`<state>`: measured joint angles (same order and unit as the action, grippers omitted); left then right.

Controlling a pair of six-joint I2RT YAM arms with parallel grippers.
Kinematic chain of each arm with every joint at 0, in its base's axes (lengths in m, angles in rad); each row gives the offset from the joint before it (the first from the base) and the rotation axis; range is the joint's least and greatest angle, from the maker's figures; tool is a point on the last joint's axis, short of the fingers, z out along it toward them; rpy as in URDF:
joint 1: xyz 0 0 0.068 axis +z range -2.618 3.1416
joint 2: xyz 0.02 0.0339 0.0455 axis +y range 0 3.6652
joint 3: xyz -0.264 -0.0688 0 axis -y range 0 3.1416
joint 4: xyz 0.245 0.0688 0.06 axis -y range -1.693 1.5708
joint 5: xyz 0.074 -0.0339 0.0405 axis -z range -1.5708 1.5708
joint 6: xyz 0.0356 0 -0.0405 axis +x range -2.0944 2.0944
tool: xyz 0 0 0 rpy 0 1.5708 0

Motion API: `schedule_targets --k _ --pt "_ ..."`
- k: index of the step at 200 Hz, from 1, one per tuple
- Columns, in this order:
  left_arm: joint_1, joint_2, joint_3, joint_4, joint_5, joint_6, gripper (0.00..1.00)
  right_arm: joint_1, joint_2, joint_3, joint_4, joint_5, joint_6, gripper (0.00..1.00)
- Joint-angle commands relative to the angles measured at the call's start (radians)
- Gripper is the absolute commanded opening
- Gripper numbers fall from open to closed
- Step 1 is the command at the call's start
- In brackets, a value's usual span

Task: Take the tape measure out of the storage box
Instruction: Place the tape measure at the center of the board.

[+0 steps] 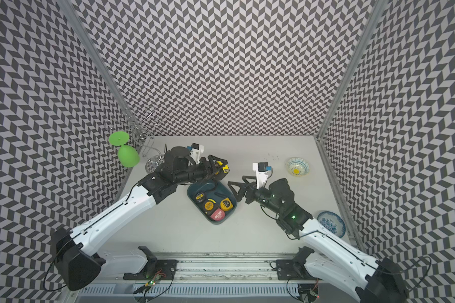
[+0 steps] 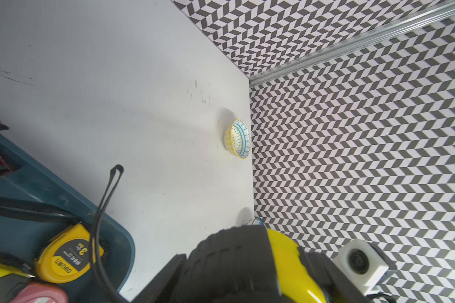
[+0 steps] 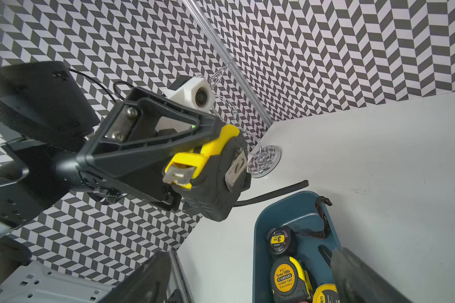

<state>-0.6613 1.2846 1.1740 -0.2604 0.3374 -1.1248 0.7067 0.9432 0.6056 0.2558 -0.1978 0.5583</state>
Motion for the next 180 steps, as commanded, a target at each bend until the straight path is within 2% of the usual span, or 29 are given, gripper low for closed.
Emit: schedule_targets --k 1,54,85,177,180 --pt "-0.02 -0.003 0.006 0.127 -0.003 -0.06 0.0 0.035 0.031 0.041 0.082 0.09 -0.028 0.98" --pt "-0.066 0.024 -0.012 0.149 -0.049 -0.08 0.0 0.116 0.1 0.081 0.141 0.195 -0.046 0.94" --pt "-0.076 0.032 -0.02 0.158 -0.062 -0.082 0.0 0.134 0.11 0.089 0.163 0.252 -0.047 0.84" --pt "-0.079 0.047 -0.039 0.219 -0.05 -0.094 0.0 0.135 0.134 0.082 0.168 0.269 -0.026 0.06" --pt "-0.079 0.049 -0.039 0.221 -0.048 -0.091 0.06 0.135 0.135 0.083 0.168 0.272 -0.026 0.04"
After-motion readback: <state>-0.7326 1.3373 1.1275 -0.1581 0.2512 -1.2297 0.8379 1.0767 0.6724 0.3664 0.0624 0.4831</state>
